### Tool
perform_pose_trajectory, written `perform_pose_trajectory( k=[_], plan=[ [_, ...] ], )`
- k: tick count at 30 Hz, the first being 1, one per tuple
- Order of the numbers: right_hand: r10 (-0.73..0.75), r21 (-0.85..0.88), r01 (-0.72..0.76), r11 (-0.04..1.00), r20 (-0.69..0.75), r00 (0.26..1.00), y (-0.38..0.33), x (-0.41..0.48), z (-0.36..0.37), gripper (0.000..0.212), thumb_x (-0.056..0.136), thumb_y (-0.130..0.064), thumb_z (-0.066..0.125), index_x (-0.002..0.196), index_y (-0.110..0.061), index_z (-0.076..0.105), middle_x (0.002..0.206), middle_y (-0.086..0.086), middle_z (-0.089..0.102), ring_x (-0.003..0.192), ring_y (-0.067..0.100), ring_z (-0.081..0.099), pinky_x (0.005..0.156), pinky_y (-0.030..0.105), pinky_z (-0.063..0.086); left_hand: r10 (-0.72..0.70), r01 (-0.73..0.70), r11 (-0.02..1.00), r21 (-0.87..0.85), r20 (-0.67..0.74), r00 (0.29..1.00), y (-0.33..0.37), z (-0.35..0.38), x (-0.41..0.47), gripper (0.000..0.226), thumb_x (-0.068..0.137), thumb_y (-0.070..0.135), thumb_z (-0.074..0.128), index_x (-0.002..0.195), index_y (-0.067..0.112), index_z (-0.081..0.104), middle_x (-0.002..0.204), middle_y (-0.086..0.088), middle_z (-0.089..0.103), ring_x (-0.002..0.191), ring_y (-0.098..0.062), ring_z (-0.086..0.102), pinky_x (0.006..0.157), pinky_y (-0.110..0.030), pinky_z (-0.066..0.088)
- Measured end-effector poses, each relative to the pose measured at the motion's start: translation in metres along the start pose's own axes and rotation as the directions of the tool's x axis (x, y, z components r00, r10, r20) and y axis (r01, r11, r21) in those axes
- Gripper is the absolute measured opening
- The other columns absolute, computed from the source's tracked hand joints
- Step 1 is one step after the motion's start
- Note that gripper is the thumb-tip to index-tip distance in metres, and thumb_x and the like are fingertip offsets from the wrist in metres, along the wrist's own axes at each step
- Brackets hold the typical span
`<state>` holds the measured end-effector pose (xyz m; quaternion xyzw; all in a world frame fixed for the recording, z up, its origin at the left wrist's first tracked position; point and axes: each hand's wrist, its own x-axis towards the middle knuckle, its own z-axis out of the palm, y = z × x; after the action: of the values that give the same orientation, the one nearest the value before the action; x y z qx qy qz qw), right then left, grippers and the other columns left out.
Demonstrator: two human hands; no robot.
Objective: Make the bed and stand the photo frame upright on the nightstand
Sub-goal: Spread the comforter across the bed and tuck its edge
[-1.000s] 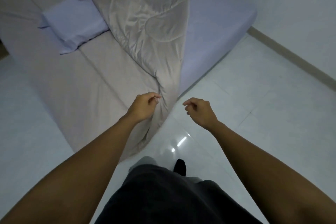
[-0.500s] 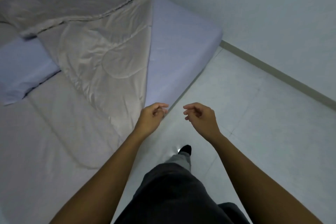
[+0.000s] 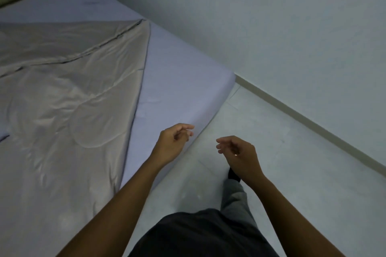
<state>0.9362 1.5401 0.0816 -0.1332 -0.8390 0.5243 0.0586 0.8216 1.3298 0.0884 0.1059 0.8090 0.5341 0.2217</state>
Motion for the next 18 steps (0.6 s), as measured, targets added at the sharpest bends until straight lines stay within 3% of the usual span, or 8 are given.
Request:
perform_pose_trajectory(
  k=[5, 9, 14, 18],
  plan=[
    [-0.053, -0.010, 0.054, 0.998, 0.136, 0.989, 0.015, 0.122, -0.033, 0.019, 0.096, -0.008, 0.061, 0.105, -0.020, 0.072, 0.093, -0.010, 0.074, 0.084, 0.003, 0.071, 0.079, 0.017, 0.057, -0.092, 0.088, 0.996, -0.033, -0.156, 0.984, 0.025, 0.023, 0.084, 0.025, 0.101, 0.013, 0.051, 0.115, 0.021, 0.070, 0.103, 0.004, 0.075, 0.086, -0.008, 0.072, 0.079, -0.016, 0.054],
    [-0.071, 0.107, 0.046, 0.993, 0.243, 0.967, 0.003, 0.202, -0.058, 0.019, 0.095, -0.003, 0.060, 0.103, -0.013, 0.074, 0.093, -0.005, 0.075, 0.082, 0.009, 0.072, 0.077, 0.015, 0.055, -0.183, 0.142, 0.978, -0.150, -0.313, 0.932, 0.061, 0.031, 0.137, 0.024, 0.101, 0.017, 0.053, 0.119, 0.021, 0.069, 0.105, 0.003, 0.075, 0.086, -0.007, 0.072, 0.080, -0.020, 0.056],
    [-0.072, 0.093, 0.038, 0.995, 0.393, 0.917, -0.007, 0.310, -0.064, 0.025, 0.095, -0.003, 0.058, 0.099, -0.021, 0.074, 0.091, -0.007, 0.075, 0.082, 0.013, 0.072, 0.079, 0.025, 0.059, -0.245, 0.195, 0.965, -0.174, -0.344, 0.907, 0.081, 0.016, 0.192, 0.026, 0.101, 0.032, 0.052, 0.123, 0.030, 0.065, 0.111, 0.013, 0.072, 0.094, -0.002, 0.069, 0.086, -0.022, 0.054],
    [-0.099, 0.121, 0.046, 0.992, 0.475, 0.874, -0.024, 0.386, -0.035, 0.027, 0.095, -0.001, 0.056, 0.099, -0.020, 0.074, 0.086, -0.004, 0.075, 0.078, 0.015, 0.073, 0.078, 0.028, 0.060, -0.313, 0.244, 0.945, -0.219, -0.375, 0.873, 0.069, -0.014, 0.228, 0.032, 0.103, 0.039, 0.043, 0.125, 0.029, 0.063, 0.114, 0.012, 0.071, 0.095, -0.004, 0.069, 0.087, -0.023, 0.053]
  ],
)
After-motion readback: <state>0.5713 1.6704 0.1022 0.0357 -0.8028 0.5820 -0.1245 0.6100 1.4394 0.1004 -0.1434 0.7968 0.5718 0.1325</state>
